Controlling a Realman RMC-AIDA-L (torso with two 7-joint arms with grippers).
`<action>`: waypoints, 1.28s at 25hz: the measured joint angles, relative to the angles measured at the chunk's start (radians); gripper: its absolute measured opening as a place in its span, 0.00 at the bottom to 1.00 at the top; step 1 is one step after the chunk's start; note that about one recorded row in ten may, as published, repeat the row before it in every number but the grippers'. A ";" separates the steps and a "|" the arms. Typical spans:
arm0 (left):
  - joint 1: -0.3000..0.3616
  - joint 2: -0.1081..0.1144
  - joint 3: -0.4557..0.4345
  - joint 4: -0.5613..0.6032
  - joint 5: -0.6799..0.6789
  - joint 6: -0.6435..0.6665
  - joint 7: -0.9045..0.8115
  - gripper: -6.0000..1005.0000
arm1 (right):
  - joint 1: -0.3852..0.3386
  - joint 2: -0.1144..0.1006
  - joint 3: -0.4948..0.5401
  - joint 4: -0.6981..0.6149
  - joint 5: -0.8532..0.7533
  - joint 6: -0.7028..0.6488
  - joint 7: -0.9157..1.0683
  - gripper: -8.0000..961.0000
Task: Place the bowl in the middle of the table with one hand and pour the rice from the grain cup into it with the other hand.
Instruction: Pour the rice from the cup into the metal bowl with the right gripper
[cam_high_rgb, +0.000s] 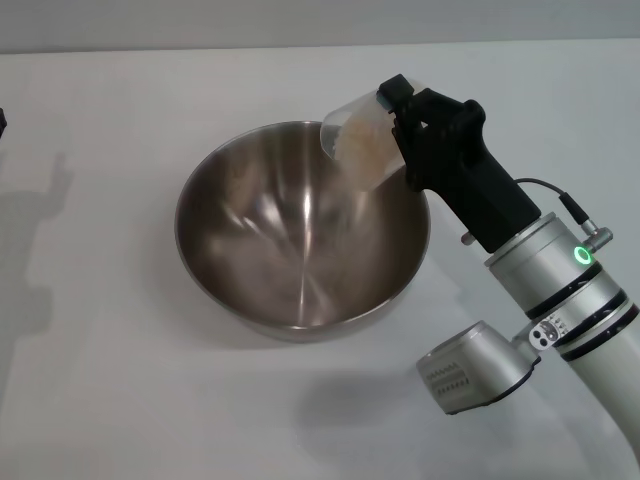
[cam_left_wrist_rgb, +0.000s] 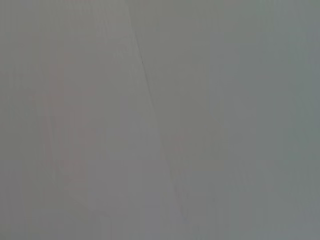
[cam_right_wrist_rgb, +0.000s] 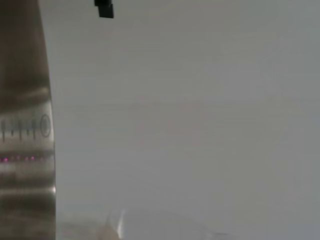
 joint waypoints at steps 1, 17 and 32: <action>0.000 0.000 0.000 0.000 0.000 0.000 0.000 0.81 | 0.000 0.000 0.001 0.003 -0.002 0.000 -0.015 0.02; 0.002 0.000 0.000 0.000 0.000 0.000 -0.002 0.81 | 0.000 0.000 0.011 0.041 -0.028 0.013 -0.200 0.02; 0.005 0.000 0.005 0.000 0.000 0.000 -0.001 0.81 | 0.003 0.000 0.041 0.084 -0.029 0.042 -0.419 0.02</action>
